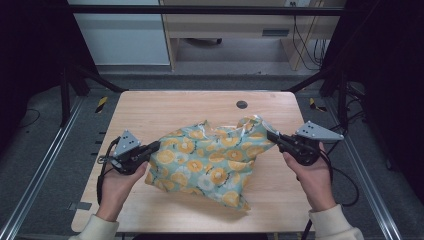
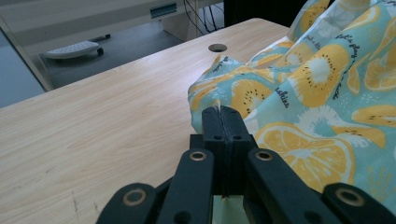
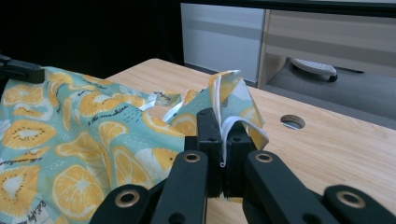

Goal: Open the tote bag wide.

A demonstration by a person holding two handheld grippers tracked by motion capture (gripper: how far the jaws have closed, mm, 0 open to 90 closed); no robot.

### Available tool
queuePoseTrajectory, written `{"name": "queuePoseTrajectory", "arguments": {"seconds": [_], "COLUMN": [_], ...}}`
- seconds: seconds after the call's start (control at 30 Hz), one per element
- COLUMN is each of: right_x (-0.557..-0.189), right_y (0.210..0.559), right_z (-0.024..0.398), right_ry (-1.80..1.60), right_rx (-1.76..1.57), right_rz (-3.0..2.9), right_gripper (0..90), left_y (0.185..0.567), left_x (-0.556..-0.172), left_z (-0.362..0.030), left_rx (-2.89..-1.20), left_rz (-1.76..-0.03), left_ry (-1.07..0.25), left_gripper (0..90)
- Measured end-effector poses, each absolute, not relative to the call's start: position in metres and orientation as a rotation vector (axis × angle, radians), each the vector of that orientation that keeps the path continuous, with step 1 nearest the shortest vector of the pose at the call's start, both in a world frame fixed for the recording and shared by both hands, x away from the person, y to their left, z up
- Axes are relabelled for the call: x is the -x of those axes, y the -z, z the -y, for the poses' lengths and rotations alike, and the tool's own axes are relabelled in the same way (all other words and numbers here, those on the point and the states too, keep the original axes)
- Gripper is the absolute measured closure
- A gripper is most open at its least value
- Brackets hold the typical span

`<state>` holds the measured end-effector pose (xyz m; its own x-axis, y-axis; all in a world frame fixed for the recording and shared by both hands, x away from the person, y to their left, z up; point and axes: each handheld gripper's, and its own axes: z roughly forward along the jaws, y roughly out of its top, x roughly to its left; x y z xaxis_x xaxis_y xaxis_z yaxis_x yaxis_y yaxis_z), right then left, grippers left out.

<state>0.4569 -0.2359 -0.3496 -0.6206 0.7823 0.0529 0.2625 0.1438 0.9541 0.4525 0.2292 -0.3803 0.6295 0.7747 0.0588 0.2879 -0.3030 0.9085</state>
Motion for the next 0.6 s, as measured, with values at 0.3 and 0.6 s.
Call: {"name": "queuePoseTrajectory", "arguments": {"seconds": [0.3,0.6], "right_x": [-0.437,-0.42], "right_y": [0.362,0.361], "right_z": [0.232,0.228], "right_ry": [-1.532,-1.588], "right_rx": [-0.997,-0.935], "right_rz": [-1.968,-1.984], "right_gripper": [88.9,88.9], "left_y": [0.393,0.403], "left_x": [-0.428,-0.403], "left_z": [-0.238,-0.253], "left_rx": [-1.844,-1.801], "left_rz": [-0.853,-0.837], "left_ry": [-0.62,-0.566], "left_gripper": [90.0,90.0]}}
